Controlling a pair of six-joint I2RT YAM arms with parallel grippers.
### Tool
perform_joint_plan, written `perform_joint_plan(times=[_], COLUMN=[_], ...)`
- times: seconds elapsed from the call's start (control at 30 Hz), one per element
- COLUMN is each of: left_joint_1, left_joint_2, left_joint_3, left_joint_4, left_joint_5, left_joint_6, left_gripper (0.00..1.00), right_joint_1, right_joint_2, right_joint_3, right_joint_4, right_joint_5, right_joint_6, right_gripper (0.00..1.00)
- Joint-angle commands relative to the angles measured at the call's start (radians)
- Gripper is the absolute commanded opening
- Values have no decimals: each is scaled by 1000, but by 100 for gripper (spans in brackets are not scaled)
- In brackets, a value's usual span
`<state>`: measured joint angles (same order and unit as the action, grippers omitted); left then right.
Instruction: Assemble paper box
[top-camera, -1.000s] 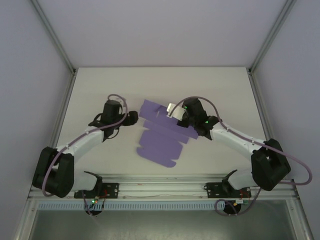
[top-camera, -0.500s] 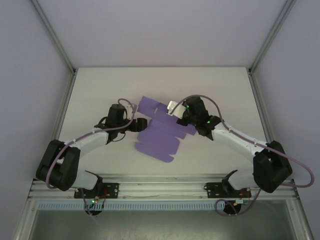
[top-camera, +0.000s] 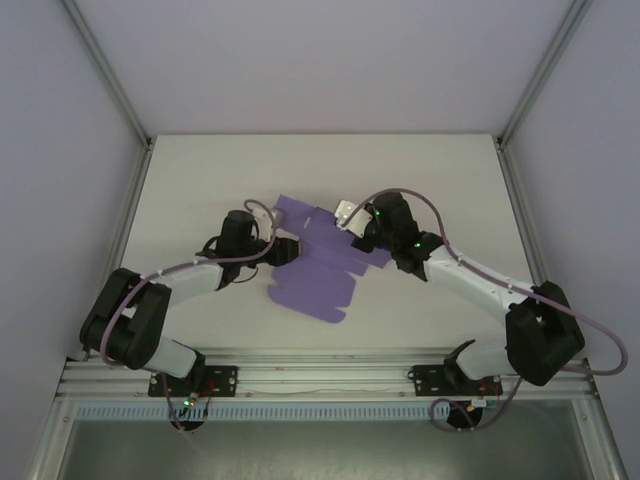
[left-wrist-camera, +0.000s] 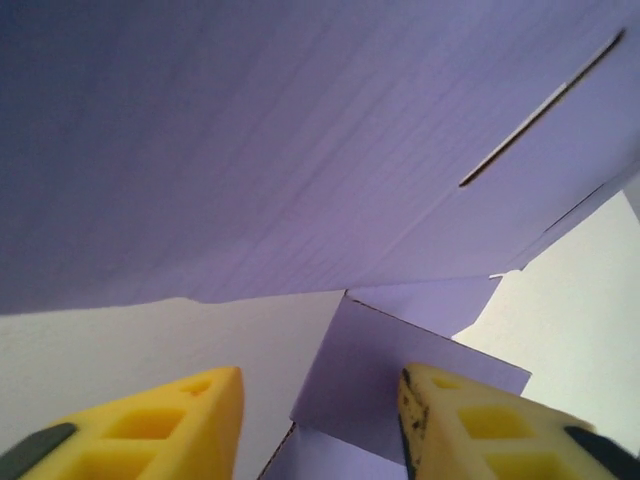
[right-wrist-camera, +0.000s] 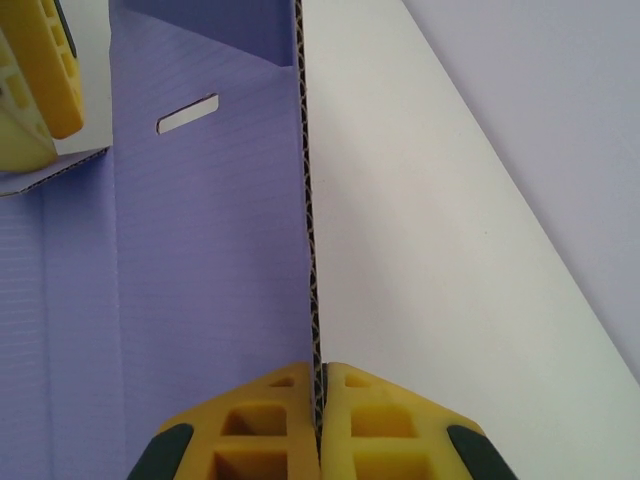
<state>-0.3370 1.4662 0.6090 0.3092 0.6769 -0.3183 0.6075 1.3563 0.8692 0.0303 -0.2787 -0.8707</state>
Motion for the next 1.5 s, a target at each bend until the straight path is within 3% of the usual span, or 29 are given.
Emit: perform_joint_plan(times=[0.0,0.17,0.37,0.67,0.7,0.83,1.0,1.1,1.3,1.47], left_joint_1=[-23,-25,-25,-25,-24,-24,-27,-28,-28,-26], left_joint_2=[9,-6,-78,-97,-102,-122,-135,-120,-66,-8], left_joint_3=[30,6,0,-14,-17,-5,-6,5,63,197], left_joint_4=[116,165,46,144,151,124,123,121,128,-152], left_joint_5=[86,130,110,252,252,215,141,88,97,-24], left_joint_6=[-9,-20,71,25,23,17,-33,-102,-291,-364], left_gripper=[39,39,39,39,37,17,11,10,10,8], right_joint_1=[8,-5,-53,-60,-62,-63,-63,-21,157,251], right_joint_2=[-22,-49,-117,-180,-183,-185,-171,-146,4,143], right_joint_3=[3,-3,-13,-21,-20,0,11,32,81,60], right_joint_4=[71,101,95,108,106,76,53,-26,-157,-68], right_joint_5=[-85,-157,-273,-396,-402,-402,-396,-289,182,505], right_joint_6=[53,87,124,156,156,151,141,64,-183,-339], right_gripper=[0,0,0,0,0,0,0,0,0,0])
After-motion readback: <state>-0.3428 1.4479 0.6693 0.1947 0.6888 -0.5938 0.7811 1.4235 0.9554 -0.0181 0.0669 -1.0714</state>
